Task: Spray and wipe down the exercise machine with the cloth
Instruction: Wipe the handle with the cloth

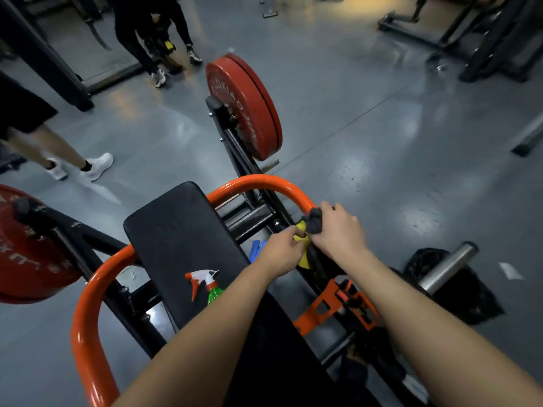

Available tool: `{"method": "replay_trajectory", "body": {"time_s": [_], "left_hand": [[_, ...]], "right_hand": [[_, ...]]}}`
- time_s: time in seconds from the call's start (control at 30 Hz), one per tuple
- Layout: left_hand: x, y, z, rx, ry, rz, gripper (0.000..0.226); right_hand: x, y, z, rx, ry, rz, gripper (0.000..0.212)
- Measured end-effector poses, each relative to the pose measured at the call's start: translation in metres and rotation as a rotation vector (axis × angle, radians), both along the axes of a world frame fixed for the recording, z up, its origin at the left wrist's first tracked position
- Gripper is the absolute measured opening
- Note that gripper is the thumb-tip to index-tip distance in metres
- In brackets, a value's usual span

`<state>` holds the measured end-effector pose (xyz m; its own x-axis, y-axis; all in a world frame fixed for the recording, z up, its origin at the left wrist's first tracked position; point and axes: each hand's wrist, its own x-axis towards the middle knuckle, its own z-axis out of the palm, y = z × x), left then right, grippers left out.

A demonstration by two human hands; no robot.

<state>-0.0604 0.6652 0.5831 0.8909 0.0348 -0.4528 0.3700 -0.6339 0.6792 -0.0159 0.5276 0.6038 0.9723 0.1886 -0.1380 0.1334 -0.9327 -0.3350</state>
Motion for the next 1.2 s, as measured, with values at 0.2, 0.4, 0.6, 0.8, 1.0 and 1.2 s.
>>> {"method": "replay_trajectory", "body": {"time_s": [0.2, 0.4, 0.6, 0.8, 1.0, 1.2], "left_hand": [[0.003, -0.020, 0.011, -0.213, -0.081, 0.020, 0.047], [0.012, -0.061, 0.034, 0.031, -0.047, -0.217, 0.056], [0.024, -0.104, 0.030, 0.110, -0.081, -0.240, 0.064], [0.037, -0.122, 0.030, 0.113, -0.021, -0.253, 0.043], [0.065, -0.130, 0.027, 0.172, 0.042, -0.203, 0.047], [0.076, -0.145, 0.009, 0.386, 0.002, -0.076, 0.032]], "right_hand": [[-0.011, -0.028, -0.001, 0.789, -0.130, -0.742, 0.027], [0.024, -0.039, -0.008, 0.827, 0.185, -0.754, 0.042], [0.054, -0.069, -0.051, 1.146, 0.510, -1.026, 0.024], [0.030, -0.095, -0.083, 1.143, 0.529, -1.133, 0.037], [0.011, -0.092, -0.091, 1.249, 0.543, -1.143, 0.024], [0.019, -0.100, -0.148, 1.067, 0.442, -1.067, 0.019]]}}
